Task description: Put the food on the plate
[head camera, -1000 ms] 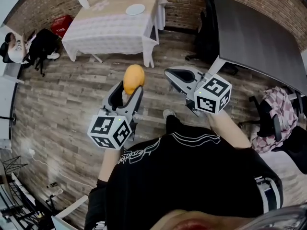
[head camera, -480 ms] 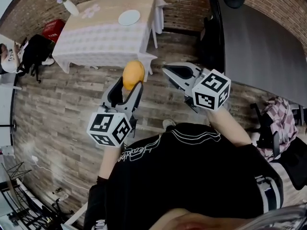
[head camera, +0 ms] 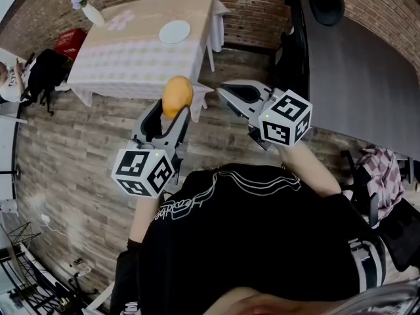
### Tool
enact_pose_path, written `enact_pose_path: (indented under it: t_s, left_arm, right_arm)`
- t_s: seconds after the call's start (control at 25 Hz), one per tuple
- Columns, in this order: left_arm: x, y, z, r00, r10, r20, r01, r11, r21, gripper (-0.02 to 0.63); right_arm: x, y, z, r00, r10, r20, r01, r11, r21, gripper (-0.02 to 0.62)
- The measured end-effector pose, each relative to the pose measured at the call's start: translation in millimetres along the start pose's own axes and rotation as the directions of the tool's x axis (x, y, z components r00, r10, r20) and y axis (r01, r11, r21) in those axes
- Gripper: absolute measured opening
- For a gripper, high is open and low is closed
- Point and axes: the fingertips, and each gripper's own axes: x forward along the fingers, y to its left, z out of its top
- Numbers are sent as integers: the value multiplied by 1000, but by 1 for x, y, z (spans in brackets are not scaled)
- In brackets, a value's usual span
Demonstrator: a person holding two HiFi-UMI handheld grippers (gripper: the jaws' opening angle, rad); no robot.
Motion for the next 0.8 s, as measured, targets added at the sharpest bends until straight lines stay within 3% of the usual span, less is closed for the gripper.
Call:
enact_pose_path:
  t_s: [0.28, 0.8]
  left_arm:
    - [27, 34, 11, 1000, -2, 14, 2, 1000, 2, 249]
    - [113, 133, 43, 993, -107, -54, 108, 994, 15, 249]
  right_arm:
    - [31, -31, 2, 1000, 8, 0, -8, 999, 33, -3]
    - [126, -110, 26, 997, -82, -5, 82, 992, 95, -3]
